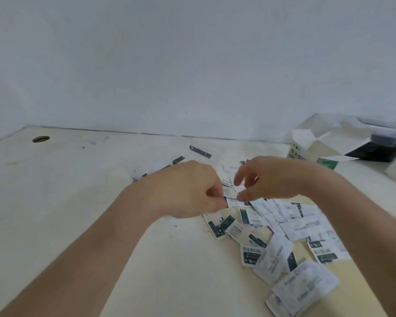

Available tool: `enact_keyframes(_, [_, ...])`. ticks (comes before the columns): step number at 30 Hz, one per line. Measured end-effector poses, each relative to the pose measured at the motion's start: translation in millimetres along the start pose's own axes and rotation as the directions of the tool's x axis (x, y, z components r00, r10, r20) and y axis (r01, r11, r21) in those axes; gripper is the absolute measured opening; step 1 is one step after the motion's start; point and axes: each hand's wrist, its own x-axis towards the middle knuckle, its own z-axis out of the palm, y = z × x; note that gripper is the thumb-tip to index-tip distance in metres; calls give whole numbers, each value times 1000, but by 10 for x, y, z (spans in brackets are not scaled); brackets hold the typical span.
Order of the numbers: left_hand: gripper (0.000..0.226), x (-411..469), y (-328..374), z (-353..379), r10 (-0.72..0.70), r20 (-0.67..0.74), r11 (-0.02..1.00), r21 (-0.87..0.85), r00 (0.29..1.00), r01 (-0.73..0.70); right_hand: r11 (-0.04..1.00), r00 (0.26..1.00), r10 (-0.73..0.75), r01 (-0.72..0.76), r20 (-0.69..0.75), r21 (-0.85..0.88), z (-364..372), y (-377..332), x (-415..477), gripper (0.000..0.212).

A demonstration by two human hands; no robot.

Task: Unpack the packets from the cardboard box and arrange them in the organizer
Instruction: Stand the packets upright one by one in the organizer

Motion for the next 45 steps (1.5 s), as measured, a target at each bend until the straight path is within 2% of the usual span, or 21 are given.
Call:
enact_keyframes(2, [54,81,132,249,2,184,1000,-14,983,1,995,998,40,-35,54,-89,96,141,-48,58])
enact_keyframes(3, [64,137,184,396,1,202,1000,9,979,-3,994,996,57,-51,61,-98,144,207,-73,66])
enact_keyframes(5, [75,240,300,658,-31,111,993,117,993,18,992,994,94,-90,53,-86,256,373,-122,82])
enact_keyframes(7, [77,325,346,820,-87,-3,988,127,996,87,991,993,117,-114,27,-71,378,469,-116,89])
enact_keyframes(10, [74,494,444,884,-159,-90,985,54,983,164,997,993,71,-66,-95,51,514,599,-119,84])
enact_keyframes(12, [73,579,484,851,-207,-86,978,-23,975,205,993,986,33,-13,-166,120,571,644,-103,82])
enact_keyframes(17, [70,674,516,823,-267,-16,930,-265,964,253,977,971,-23,72,-239,200,669,710,-94,83])
enact_keyframes(20, [70,684,506,909,-310,-100,880,-406,946,245,956,961,-56,130,-271,263,693,711,-105,69])
enact_keyframes(23, [57,691,482,971,-347,-194,832,-514,917,207,959,915,-58,162,-398,232,747,713,-85,49])
enact_keyframes(26, [32,665,458,962,-364,-268,805,-572,892,156,952,862,-59,200,-503,231,810,729,-54,44])
enact_keyframes(29, [29,619,428,925,-400,-328,741,-666,856,91,930,833,-58,246,-550,274,850,748,-38,26])
enact_keyframes(33, [24,602,471,898,-436,-387,636,-771,812,-26,859,810,-81,352,-581,372,882,712,-23,28])
enact_keyframes(36, [20,600,526,900,-461,-442,598,-796,770,-99,821,836,-158,407,-526,401,912,627,-23,31])
enact_keyframes(38, [20,606,534,916,-468,-454,582,-804,758,-122,763,858,-182,431,-481,481,897,600,-46,33])
enact_keyframes(40, [20,601,537,926,-473,-458,566,-813,752,-139,653,882,-166,433,-441,621,859,607,-92,33])
enact_keyframes(42, [19,590,545,918,-478,-469,560,-814,743,-154,514,918,-103,379,-383,769,835,615,-132,29])
enact_keyframes(45, [14,573,573,898,-481,-475,529,-828,737,-188,251,960,-23,275,-278,928,857,593,-112,21])
